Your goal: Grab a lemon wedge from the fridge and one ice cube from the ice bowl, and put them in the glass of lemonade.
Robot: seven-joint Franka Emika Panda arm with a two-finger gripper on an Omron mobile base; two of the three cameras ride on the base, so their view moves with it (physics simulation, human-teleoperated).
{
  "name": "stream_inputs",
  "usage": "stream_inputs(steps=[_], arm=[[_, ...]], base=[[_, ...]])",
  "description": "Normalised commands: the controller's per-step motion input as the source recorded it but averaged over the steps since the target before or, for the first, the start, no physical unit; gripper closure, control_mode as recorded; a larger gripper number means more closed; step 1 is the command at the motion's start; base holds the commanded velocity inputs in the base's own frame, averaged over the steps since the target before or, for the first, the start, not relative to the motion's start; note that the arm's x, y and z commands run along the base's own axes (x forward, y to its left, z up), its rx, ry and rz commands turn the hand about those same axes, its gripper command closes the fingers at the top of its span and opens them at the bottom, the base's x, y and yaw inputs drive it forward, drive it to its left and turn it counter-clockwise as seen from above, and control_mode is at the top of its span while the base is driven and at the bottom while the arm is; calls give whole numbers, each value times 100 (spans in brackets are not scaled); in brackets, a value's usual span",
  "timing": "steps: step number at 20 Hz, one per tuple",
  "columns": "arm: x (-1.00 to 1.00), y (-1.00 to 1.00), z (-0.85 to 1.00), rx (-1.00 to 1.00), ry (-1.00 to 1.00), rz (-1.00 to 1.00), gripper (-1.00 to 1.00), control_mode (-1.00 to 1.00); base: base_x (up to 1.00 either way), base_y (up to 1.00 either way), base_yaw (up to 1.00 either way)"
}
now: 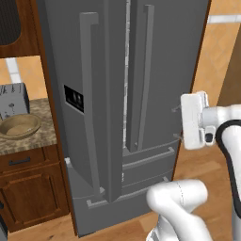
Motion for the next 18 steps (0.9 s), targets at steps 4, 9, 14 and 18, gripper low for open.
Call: stream_inputs(steps=[4, 9, 14, 18], arm=[[100, 64, -100, 27, 31, 7, -100, -100], [97, 58, -80, 3, 18, 17, -100, -100], [100, 1, -20, 0, 2, 26, -100, -100], [86, 65, 0, -5, -1, 30, -100, -100]], base=[[0, 0, 0], [0, 0, 0], [0, 0, 0], [0, 0, 0]])
